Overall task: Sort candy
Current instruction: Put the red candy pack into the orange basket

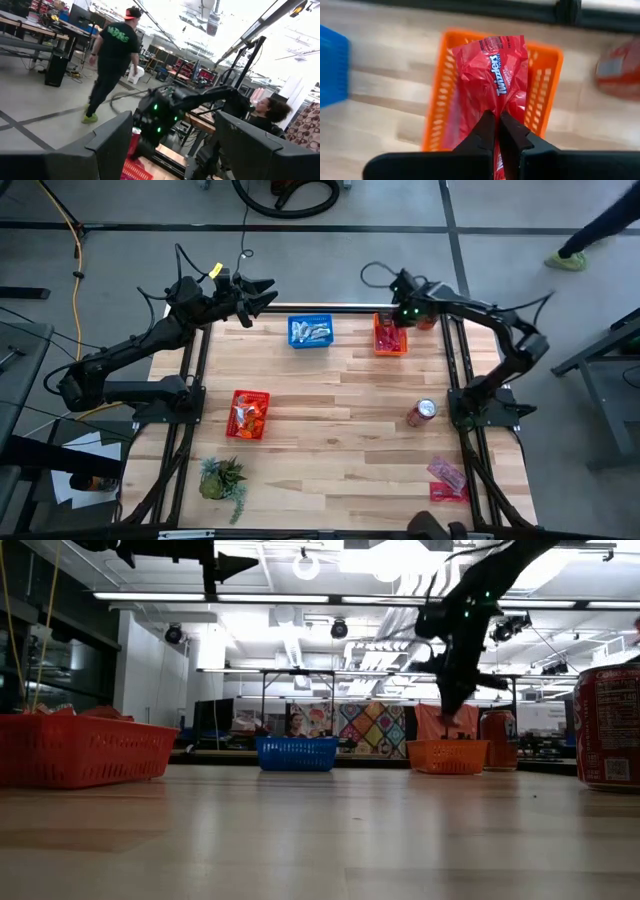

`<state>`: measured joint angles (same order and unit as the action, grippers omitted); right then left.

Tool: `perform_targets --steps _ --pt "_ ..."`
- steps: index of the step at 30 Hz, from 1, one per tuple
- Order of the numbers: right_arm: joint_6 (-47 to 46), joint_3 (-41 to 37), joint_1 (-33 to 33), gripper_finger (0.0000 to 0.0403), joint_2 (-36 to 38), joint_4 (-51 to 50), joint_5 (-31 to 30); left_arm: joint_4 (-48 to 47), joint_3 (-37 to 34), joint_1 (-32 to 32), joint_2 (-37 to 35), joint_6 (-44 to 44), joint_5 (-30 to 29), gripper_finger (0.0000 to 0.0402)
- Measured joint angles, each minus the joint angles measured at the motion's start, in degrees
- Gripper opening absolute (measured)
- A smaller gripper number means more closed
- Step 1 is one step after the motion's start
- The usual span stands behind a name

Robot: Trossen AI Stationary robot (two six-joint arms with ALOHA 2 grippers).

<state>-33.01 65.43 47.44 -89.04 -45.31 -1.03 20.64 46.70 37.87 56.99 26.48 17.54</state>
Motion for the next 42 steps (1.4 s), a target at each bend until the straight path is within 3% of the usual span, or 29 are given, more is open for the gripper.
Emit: perform_targets --steps 9,16,20,29,33,42 --pt "-8.25 -9.92 -0.98 0.0 -1.46 9.57 -0.38 -0.02 0.0 -0.02 0.01 0.1 0.02 0.0271" --pt "-9.15 -11.93 -0.98 0.0012 -1.45 11.96 0.04 -0.04 0.0 -0.02 0.01 0.31 0.02 0.0271" --pt "-8.06 -11.93 -0.98 0.0045 -1.39 12.77 -0.22 -0.06 0.0 -0.02 0.01 0.31 0.02 0.0271" --pt "-4.38 -11.93 -0.84 0.0165 -0.56 12.1 1.63 -0.1 0.0 0.0 -0.01 0.31 0.04 0.0271" --pt "-1.83 -9.78 -0.03 0.0187 3.08 11.68 2.49 -0.1 0.0 0.0 0.01 -0.32 0.04 0.0271" --pt "6.54 0.86 -0.12 0.0191 15.06 12.03 8.6 -0.12 0.0 -0.02 0.01 -1.53 0.04 0.0271"
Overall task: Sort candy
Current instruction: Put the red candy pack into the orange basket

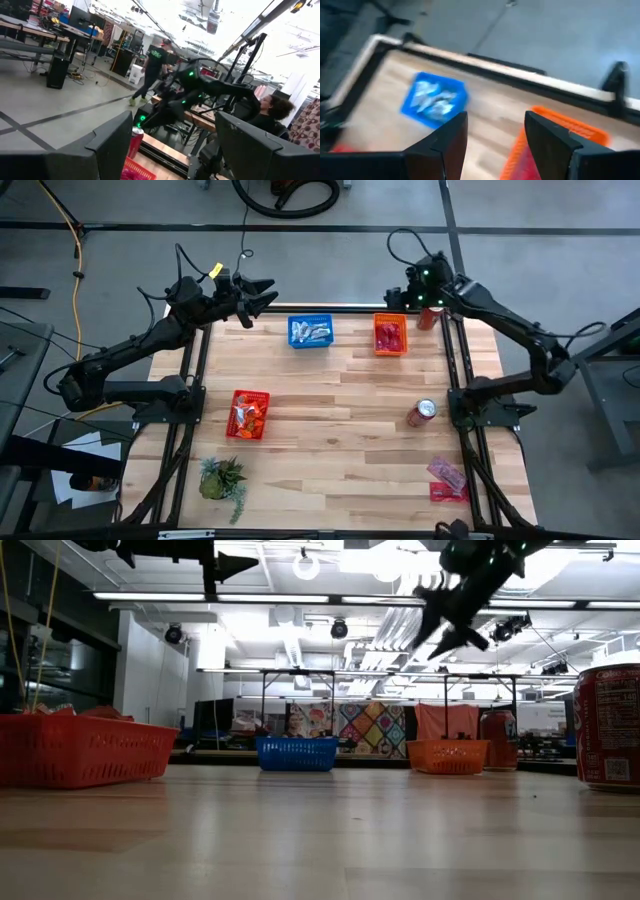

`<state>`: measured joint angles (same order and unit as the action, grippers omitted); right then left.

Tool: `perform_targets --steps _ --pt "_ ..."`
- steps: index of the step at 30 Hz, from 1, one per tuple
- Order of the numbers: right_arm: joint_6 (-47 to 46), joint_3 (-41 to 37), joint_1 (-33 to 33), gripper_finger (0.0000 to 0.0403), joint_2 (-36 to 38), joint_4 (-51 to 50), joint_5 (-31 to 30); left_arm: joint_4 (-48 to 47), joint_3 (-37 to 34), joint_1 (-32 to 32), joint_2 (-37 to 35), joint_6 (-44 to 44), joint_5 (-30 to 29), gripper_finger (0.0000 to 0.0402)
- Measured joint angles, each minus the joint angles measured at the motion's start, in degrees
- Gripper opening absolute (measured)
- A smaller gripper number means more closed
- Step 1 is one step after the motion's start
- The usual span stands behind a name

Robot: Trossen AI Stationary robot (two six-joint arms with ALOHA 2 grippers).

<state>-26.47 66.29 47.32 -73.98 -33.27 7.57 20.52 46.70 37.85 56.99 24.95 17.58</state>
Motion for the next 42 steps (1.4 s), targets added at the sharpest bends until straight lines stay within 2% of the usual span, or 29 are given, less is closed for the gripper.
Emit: perform_targets --steps 3,6,8,13,19,23,26,29,32,34,37,39,42 --pt "-0.9 0.43 -1.22 0.019 1.31 -0.34 6.67 0.02 0.0 0.01 -0.01 0.0 0.0 0.0271" --pt "-3.3 0.43 -4.74 0.019 1.47 0.21 20.36 0.02 0.0 0.0 -0.01 0.66 0.0 0.0271" --pt "-4.39 0.43 -9.68 0.019 1.47 -0.33 26.19 0.02 0.0 0.02 0.0 0.59 0.0 0.0271" --pt "-11.3 0.43 -26.59 0.019 1.45 -1.86 26.6 0.02 0.0 0.02 -0.01 -0.02 0.0 0.0271" --pt "-25.25 0.43 -49.26 0.019 1.45 -4.06 26.32 0.04 0.0 0.01 -0.02 -0.04 0.0 0.0271" --pt "-36.58 0.43 -63.23 0.019 1.18 -9.97 18.54 0.04 0.0 0.01 -0.02 -0.09 0.0 0.0271" --pt "-45.59 0.43 -71.22 0.019 -0.04 -19.77 12.77 0.04 0.0 0.02 0.0 -0.79 -0.02 0.0271" --pt "-52.63 0.39 -77.18 0.019 -2.69 -31.65 11.39 0.04 0.0 0.01 0.0 -2.14 0.0 0.0271" --pt "-55.2 0.31 -81.66 0.019 -5.83 -39.0 11.48 0.04 0.0 0.02 -0.01 -2.16 -0.02 0.0271" --pt "-55.58 -1.23 -83.49 0.019 -7.45 -37.61 13.46 0.04 0.0 -0.01 0.0 -2.16 -0.02 0.0271" --pt "-57.34 -7.46 -85.74 0.019 -8.61 -28.84 18.55 0.04 0.0 -0.01 -0.01 -2.16 -0.02 0.0271" --pt "-60.46 -12.68 -87.13 0.019 -8.66 -23.29 20.17 0.08 0.0 0.01 0.0 -2.31 -0.15 0.0271" --pt "-66.49 -19.38 -87.66 0.019 -8.5 -20.77 21.1 0.08 0.0 -0.01 -0.01 -3.25 -0.3 0.0271"
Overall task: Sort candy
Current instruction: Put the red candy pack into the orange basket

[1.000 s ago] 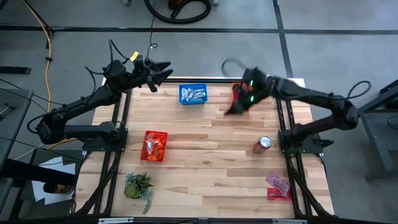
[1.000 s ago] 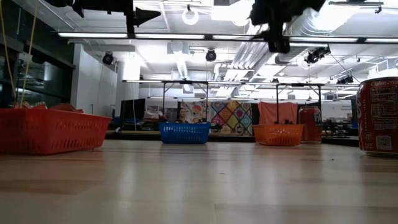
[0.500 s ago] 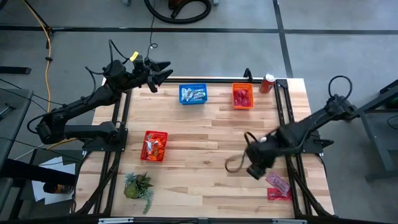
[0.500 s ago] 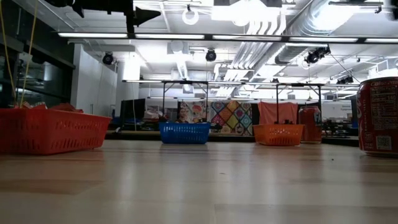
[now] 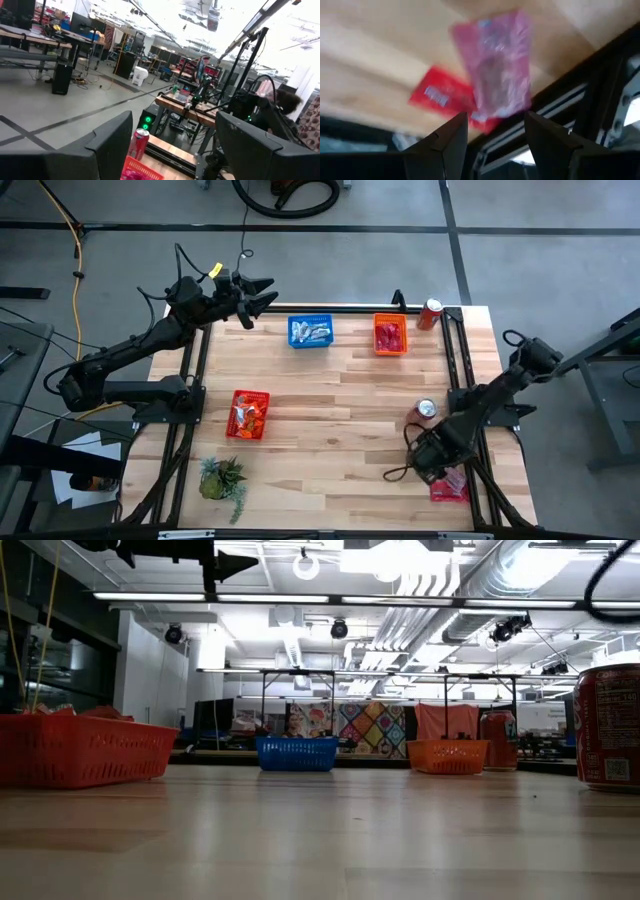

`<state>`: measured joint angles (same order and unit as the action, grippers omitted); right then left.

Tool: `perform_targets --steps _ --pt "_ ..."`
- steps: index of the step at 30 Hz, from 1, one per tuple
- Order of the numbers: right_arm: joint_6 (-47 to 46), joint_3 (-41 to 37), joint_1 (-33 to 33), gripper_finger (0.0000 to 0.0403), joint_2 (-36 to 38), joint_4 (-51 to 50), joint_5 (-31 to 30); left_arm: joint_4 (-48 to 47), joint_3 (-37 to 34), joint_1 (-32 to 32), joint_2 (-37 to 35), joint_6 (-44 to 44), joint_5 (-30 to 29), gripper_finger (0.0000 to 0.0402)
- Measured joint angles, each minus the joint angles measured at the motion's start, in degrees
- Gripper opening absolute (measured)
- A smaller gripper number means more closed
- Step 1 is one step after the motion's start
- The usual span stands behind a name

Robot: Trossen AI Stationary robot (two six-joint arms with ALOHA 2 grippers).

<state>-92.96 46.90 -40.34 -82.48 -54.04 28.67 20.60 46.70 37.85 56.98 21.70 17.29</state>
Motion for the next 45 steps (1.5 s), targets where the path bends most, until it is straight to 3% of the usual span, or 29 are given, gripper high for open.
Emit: perform_targets --steps 9,21,24,26,29,30,34,38,45 --pt "-2.41 -10.87 0.16 0.019 0.13 17.22 1.77 -0.02 0.0 0.01 0.01 -0.38 -0.05 0.0271" --pt "-3.14 -16.47 0.05 0.0187 0.2 21.12 2.18 -0.04 0.0 0.01 0.01 -0.34 -0.23 0.0271" --pt "-3.07 -17.04 0.06 0.0159 0.2 22.08 3.36 -0.07 0.0 0.0 0.01 -0.38 -0.23 0.0271" --pt "-1.98 -16.99 0.07 0.0116 0.17 22.54 4.58 -0.07 0.0 0.0 0.0 -0.41 -0.23 0.0271" --pt "1.99 -15.08 0.05 0.0027 0.55 22.5 6.32 -0.07 0.0 0.0 -0.01 -1.64 -1.29 0.0271" --pt "3.13 -14.12 0.05 0.0016 1.05 22.14 6.53 -0.07 0.0 0.0 0.01 -2.23 -1.97 0.0271" --pt "8.2 -8.65 1.6 0.0016 5.09 18.43 6.37 -0.07 0.0 0.0 0.01 -4.04 -4.24 0.0271" --pt "19.66 -1.96 5.53 0.0008 10.26 18.87 6.23 -0.02 0.0 0.0 0.0 -4.34 -5.67 0.0271" --pt "45.87 8.46 20.56 0.0004 12.79 18.85 -2.42 -0.02 0.0 0.0 0.0 -2.71 -5.87 0.0271"
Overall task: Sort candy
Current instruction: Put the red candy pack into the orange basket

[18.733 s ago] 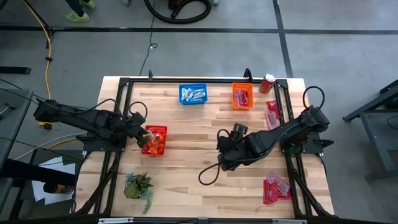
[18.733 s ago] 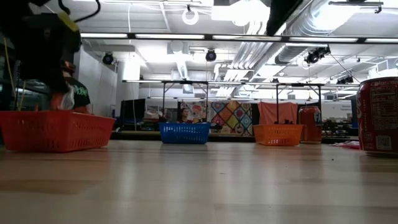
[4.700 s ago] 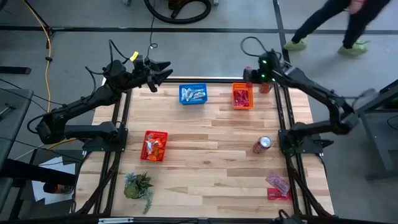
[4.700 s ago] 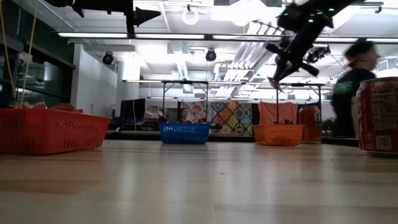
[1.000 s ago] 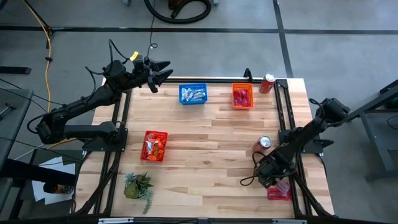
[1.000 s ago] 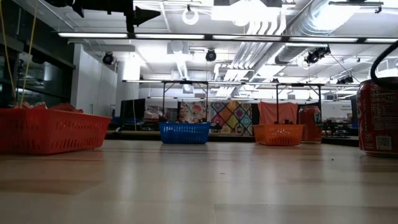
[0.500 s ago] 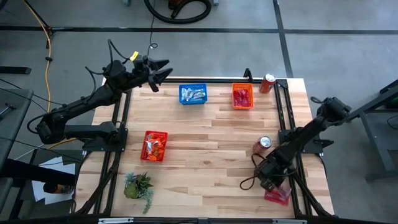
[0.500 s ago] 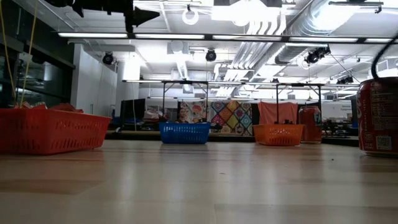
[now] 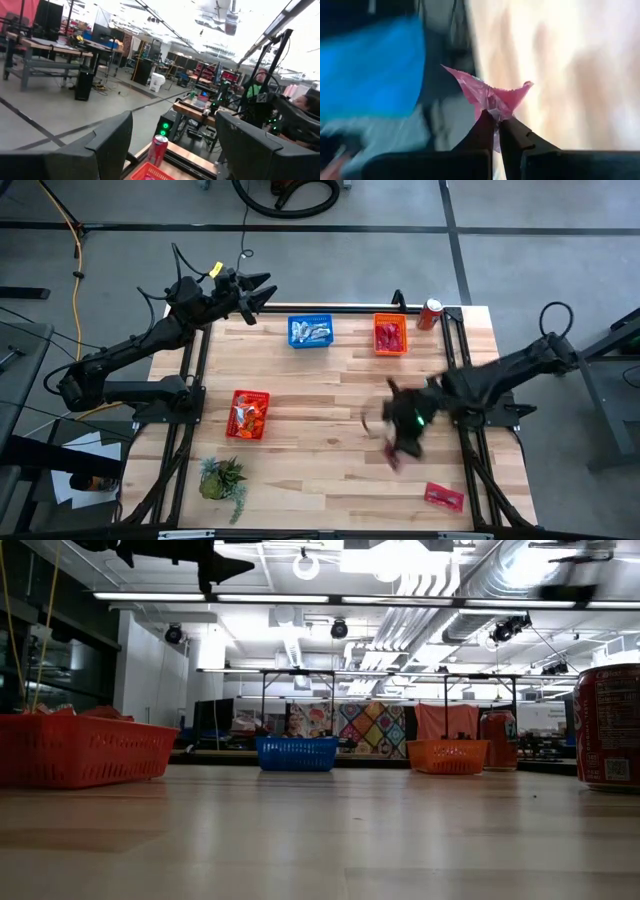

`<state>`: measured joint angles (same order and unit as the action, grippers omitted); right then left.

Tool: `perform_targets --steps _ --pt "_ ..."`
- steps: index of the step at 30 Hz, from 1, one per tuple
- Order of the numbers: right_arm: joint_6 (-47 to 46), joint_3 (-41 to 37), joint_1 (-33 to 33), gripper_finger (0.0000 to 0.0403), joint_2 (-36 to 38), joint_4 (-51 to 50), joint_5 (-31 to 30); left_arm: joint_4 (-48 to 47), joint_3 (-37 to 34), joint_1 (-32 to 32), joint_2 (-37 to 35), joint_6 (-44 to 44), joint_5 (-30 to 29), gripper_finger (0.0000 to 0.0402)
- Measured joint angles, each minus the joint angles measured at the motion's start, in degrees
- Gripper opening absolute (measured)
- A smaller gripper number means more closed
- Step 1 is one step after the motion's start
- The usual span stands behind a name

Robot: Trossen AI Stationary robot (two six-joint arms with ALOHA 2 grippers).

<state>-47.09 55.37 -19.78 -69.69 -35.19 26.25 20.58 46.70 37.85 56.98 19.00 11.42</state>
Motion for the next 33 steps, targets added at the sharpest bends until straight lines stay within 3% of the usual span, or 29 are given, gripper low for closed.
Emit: perform_targets --steps 4,8,11,17,25,27,31,33 --pt "12.15 3.53 13.7 0.0003 -0.55 -0.13 -9.01 0.02 0.0 0.0 0.01 2.48 0.0 0.0271" --pt "21.44 7.67 28.52 0.0003 -0.54 -0.09 -22.52 0.04 0.0 0.0 -0.01 6.14 0.28 0.0271" --pt "25.3 11.66 39.77 0.0003 -0.53 0.17 -27.36 0.02 0.0 0.0 0.01 7.87 0.31 0.0271" --pt "24.86 17.39 56.83 0.0002 -0.53 -1.05 -27.39 0.04 0.0 -0.09 0.0 13.16 0.64 0.0271" --pt "23.17 19.13 63.6 0.0001 -1.27 -3.71 -26.13 0.35 0.0 -0.15 -0.01 17.86 6.19 0.0271" --pt "20.34 19.23 65.75 0.0 -3.72 -6.23 -24.19 0.33 0.0 -0.13 0.01 17.89 5.98 0.0271" --pt "20.66 22.57 69.99 0.0 -13.49 -15.8 -14.27 0.33 0.0 -0.15 0.01 17.15 3.05 0.0271" --pt "23.62 23.68 70.04 0.0 -18.25 -18.76 -13.67 0.33 0.0 -0.13 0.0 16.9 2.0 0.0271"
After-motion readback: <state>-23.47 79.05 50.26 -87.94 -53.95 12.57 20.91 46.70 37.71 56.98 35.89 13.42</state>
